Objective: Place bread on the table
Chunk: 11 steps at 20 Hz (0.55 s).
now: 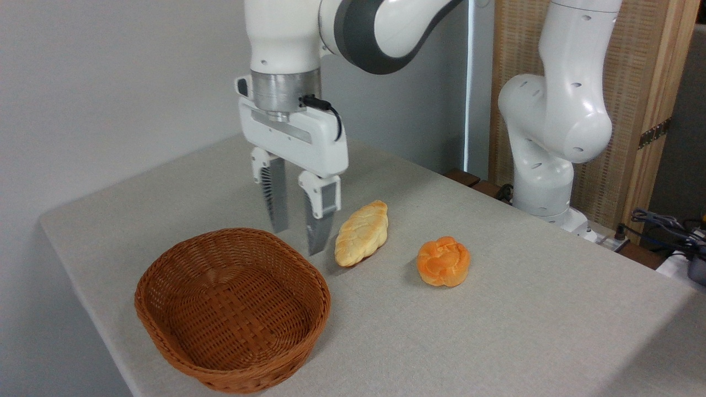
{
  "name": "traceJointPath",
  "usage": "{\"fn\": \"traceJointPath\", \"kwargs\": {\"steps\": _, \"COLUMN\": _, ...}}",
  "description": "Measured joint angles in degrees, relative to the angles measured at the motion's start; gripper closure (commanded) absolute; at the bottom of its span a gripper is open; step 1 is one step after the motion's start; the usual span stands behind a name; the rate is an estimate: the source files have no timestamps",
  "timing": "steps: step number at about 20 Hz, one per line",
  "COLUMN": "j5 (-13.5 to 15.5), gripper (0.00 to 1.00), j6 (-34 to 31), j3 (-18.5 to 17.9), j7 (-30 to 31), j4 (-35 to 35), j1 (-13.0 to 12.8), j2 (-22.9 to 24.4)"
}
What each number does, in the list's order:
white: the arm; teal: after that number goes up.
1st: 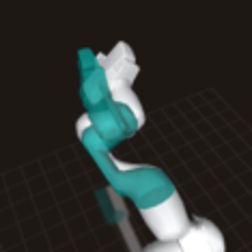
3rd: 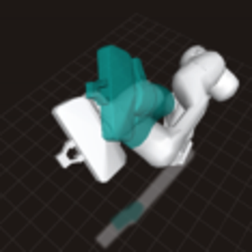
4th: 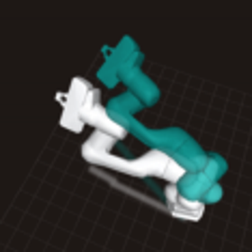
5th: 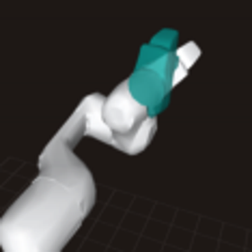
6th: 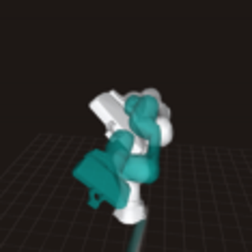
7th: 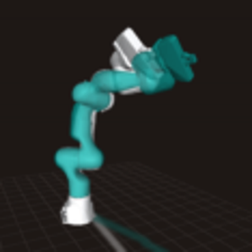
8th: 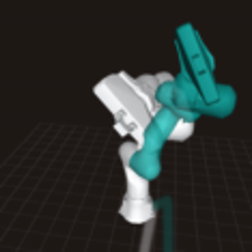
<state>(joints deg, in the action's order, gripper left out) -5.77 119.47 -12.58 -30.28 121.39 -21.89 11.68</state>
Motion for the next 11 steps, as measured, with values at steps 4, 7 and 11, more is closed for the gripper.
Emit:
{"fn": "traceJointPath", "kwargs": {"steps": 4, "j5": 4.82, "gripper": 0.00, "j6": 0.37, "j3": -1.18, "j7": -0.02, "j4": -8.33, "j1": 0.22, "j2": -4.62}}
{"fn": "traceJointPath", "kwargs": {"steps": 7, "j5": 6.27, "gripper": 0.00, "j6": 0.36, "j3": -1.70, "j7": -0.02, "j4": -11.98, "j1": 0.30, "j2": -7.15}}
{"fn": "traceJointPath", "kwargs": {"steps": 11, "j5": 6.68, "gripper": 0.00, "j6": 0.35, "j3": -1.77, "j7": 1.10, "j4": -12.56, "j1": 0.31, "j2": -7.77}}
